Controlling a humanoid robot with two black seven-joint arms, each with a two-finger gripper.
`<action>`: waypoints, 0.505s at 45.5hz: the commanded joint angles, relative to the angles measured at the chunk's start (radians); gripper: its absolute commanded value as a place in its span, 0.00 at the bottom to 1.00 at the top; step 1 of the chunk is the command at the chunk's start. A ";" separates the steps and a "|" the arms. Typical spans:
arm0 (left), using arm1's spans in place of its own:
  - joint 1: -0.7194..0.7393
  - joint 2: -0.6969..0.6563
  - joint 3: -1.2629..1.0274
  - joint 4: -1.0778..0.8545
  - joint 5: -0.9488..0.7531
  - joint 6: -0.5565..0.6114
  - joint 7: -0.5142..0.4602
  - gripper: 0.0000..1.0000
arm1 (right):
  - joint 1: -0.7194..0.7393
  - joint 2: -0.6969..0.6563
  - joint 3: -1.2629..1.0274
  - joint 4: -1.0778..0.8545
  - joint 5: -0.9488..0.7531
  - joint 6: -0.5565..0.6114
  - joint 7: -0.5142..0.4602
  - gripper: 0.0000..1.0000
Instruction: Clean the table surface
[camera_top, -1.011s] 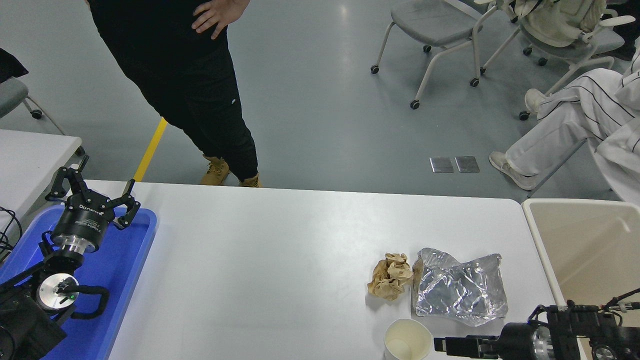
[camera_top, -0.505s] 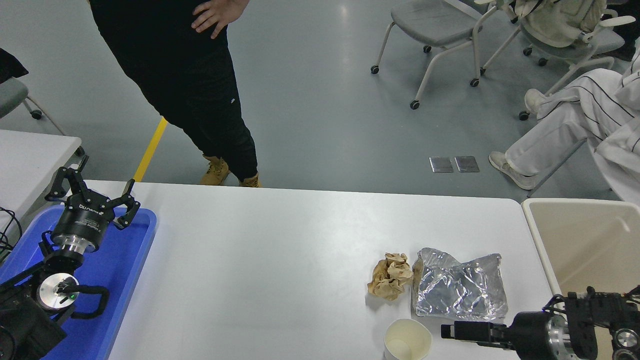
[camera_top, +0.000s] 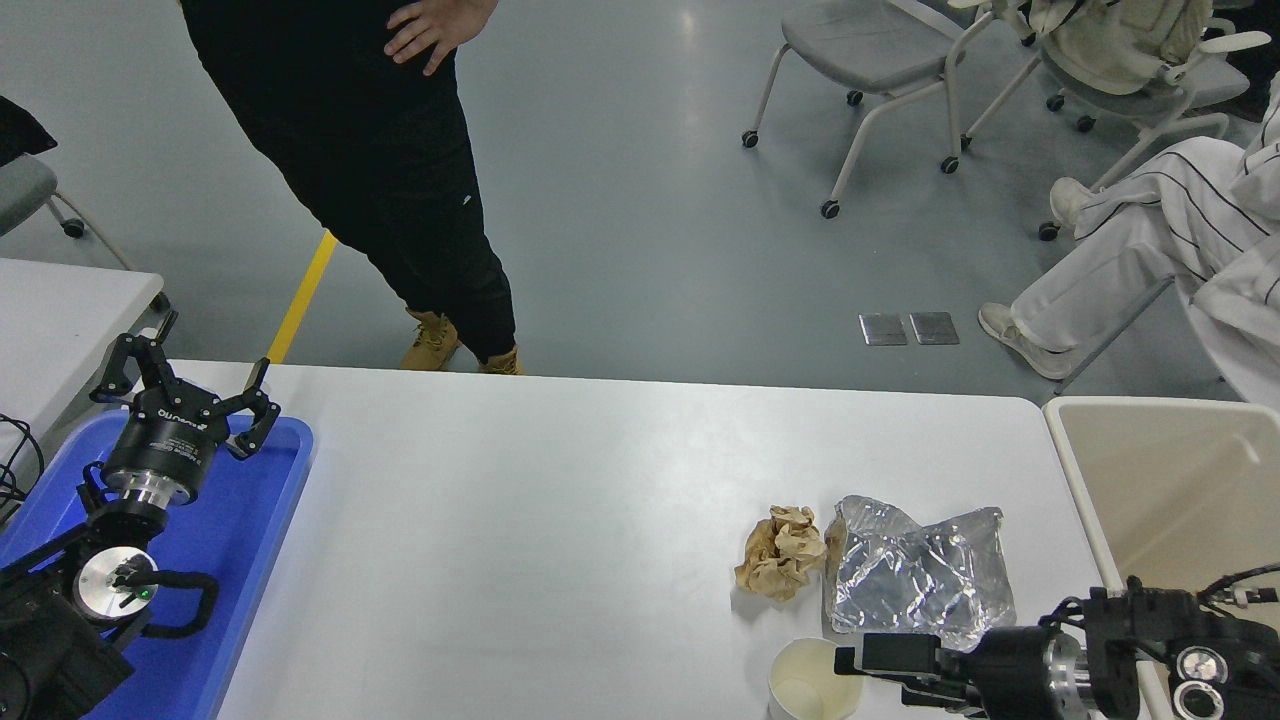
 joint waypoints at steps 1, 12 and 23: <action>0.000 0.000 0.000 0.000 0.000 0.001 0.000 1.00 | -0.009 0.062 -0.002 -0.052 0.008 -0.006 -0.001 1.00; 0.000 0.000 0.000 0.000 0.000 0.000 0.000 1.00 | -0.029 0.102 -0.012 -0.091 -0.006 -0.007 0.001 1.00; 0.000 0.000 0.000 0.000 0.000 0.000 0.000 1.00 | -0.042 0.117 -0.013 -0.109 -0.081 -0.009 0.004 0.95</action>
